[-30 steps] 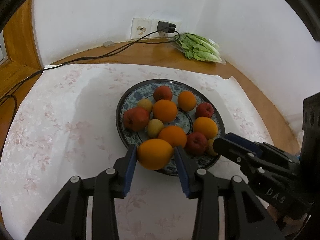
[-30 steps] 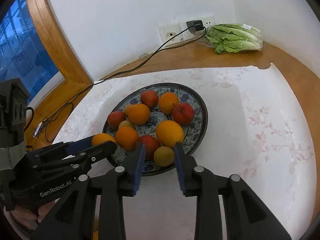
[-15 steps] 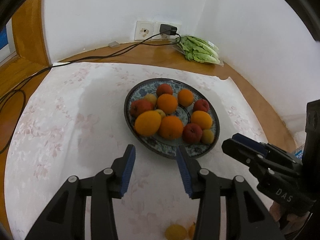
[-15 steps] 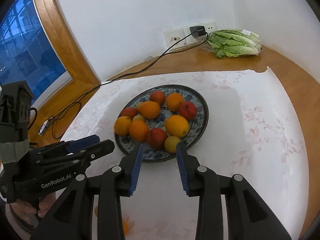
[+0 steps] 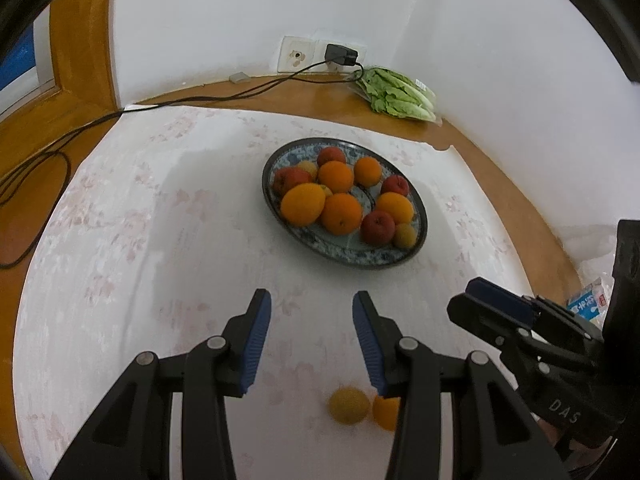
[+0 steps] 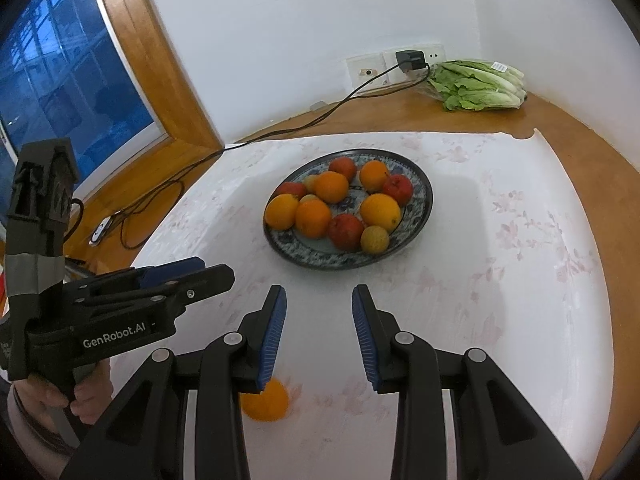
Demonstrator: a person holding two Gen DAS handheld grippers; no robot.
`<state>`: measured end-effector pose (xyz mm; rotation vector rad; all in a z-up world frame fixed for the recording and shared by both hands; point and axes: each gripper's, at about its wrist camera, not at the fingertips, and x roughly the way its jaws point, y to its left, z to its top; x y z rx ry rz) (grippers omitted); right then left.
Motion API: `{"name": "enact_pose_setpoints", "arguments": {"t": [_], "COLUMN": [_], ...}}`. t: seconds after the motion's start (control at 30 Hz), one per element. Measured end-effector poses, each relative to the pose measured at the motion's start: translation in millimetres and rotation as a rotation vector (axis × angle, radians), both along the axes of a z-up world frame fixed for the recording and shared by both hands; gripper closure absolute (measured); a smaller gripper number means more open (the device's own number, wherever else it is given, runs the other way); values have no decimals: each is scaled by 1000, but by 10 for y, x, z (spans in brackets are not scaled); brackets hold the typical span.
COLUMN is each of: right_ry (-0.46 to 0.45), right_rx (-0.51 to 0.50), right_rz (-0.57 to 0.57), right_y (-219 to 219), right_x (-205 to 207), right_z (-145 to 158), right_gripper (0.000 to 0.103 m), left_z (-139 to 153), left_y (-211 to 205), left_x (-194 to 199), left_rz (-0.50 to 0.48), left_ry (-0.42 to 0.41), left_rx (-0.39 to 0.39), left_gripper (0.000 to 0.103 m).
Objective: Organize fruits
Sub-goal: 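Withdraw both open tools toward the last orange and yellow-green fruit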
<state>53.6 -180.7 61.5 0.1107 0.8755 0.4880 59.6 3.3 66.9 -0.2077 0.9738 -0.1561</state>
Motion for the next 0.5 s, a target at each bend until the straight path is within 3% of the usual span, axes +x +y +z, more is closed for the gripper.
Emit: {"name": "enact_pose_setpoints", "arguments": {"t": [0.5], "right_ry": [23], "right_rx": [-16], "right_rz": [45], "right_y": [98], "right_x": [-379], "right_z": [-85], "right_gripper": [66], "left_z": [-93], "left_y": [77], "left_x": [-332], "left_rz": [12], "left_ry": [33], "left_rx": [-3], "left_gripper": [58]}}
